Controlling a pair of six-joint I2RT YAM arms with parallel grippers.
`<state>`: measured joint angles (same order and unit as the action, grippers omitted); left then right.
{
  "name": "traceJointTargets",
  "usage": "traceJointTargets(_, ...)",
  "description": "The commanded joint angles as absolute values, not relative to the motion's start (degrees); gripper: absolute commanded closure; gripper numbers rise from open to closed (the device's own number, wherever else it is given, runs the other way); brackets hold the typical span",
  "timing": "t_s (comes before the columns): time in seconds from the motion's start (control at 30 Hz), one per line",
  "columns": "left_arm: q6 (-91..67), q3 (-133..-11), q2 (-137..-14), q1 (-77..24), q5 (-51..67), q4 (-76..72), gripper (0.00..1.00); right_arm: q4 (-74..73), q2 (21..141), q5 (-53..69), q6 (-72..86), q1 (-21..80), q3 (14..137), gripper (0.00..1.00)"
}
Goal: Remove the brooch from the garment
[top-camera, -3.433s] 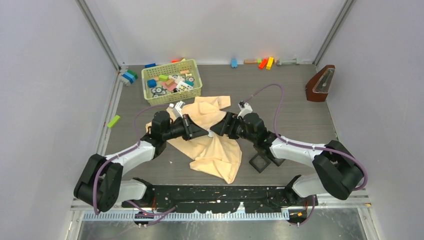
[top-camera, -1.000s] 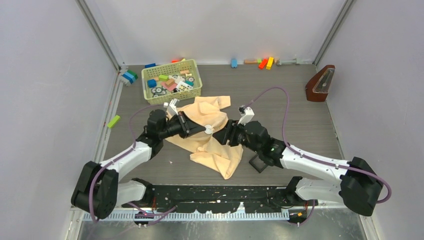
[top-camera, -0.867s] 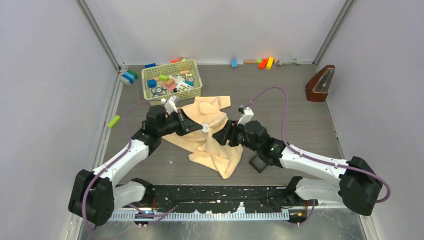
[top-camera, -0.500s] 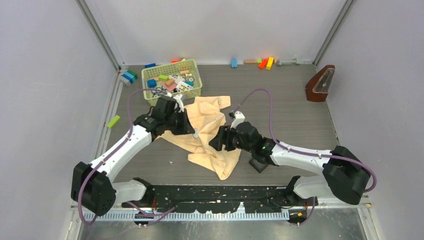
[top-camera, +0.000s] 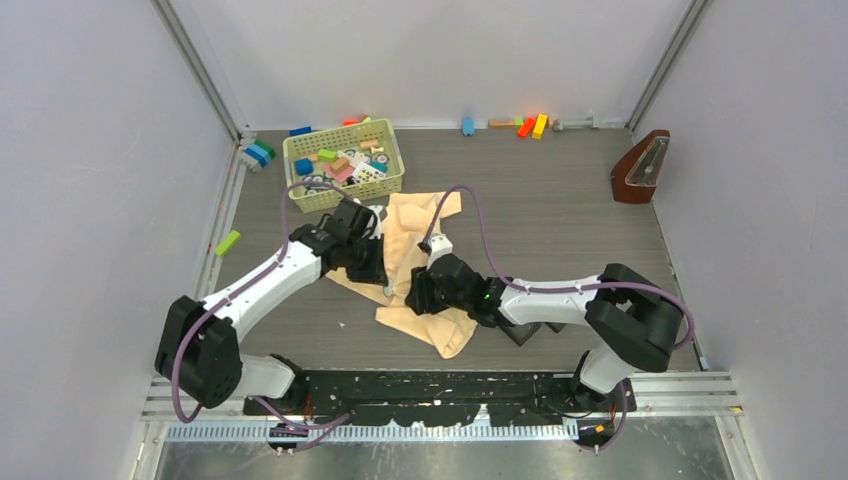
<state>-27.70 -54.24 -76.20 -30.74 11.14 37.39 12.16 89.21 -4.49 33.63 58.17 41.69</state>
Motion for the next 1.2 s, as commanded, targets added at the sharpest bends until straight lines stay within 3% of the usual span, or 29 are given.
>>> traceJointTargets(0.0, -25.89, -56.70, -77.93, -30.74, 11.73, 37.39, 1.00, 13.69, 90.77, -8.95, 32.01, 58.87, 45.06, 0.60)
traceJointTargets(0.03, -25.85, -56.69, -78.37, -30.76, 11.87, 37.39, 1.00, 13.66, 90.81, -9.22, 32.44, 58.91, 45.48, 0.75)
traceJointTargets(0.1, -25.75, -56.62, -79.16, -30.76, 11.93, 37.21, 1.00, 12.62, 90.24, -10.59, 33.51, 58.85, 46.32, 0.92)
traceJointTargets(0.17, -25.75, -56.21, -79.73, -30.76, 11.88, 36.69, 1.00, 12.26, 88.64, -10.29, 34.14, 58.88, 46.76, 0.98)
traceJointTargets(0.33, -25.62, -55.96, -81.95, -30.76, 13.98, 35.94, 1.00, 12.63, 82.79, -8.60, 33.18, 58.84, 47.69, 1.00)
traceJointTargets(0.57, -24.66, -55.53, -80.31, -30.69, 17.65, 36.30, 1.00, 5.43, 77.31, -19.66, 32.82, 57.06, 48.05, 0.99)
traceJointTargets(0.63, -23.81, -55.66, -79.44, -30.24, 21.03, 36.96, 1.00, 3.58, 75.77, -20.44, 33.04, 56.52, 47.48, 0.86)
traceJointTargets(0.67, -23.83, -55.75, -78.87, -29.85, 22.31, 37.11, 1.00, 2.35, 74.62, -20.65, 33.13, 56.36, 47.11, 0.70)
traceJointTargets(0.73, -24.72, -55.66, -77.35, -29.20, 24.63, 36.64, 1.00, 1.27, 72.49, -20.50, 33.79, 56.24, 45.98, 0.53)
traceJointTargets(0.8, -25.68, -55.59, -75.58, -28.21, 26.58, 35.93, 1.00, 1.02, 69.87, -20.07, 34.62, 56.12, 44.43, 0.45)
traceJointTargets(0.97, -28.65, -54.61, -70.67, -23.72, 32.64, 33.04, 1.00, 1.92, 63.11, -17.71, 36.62, 54.93, 40.92, 0.38)
traceJointTargets(1.17, -33.26, -53.16, -67.58, -19.95, 44.74, 28.15, 1.00, 5.31, 59.45, -11.07, 39.41, 52.88, 39.02, 0.39)
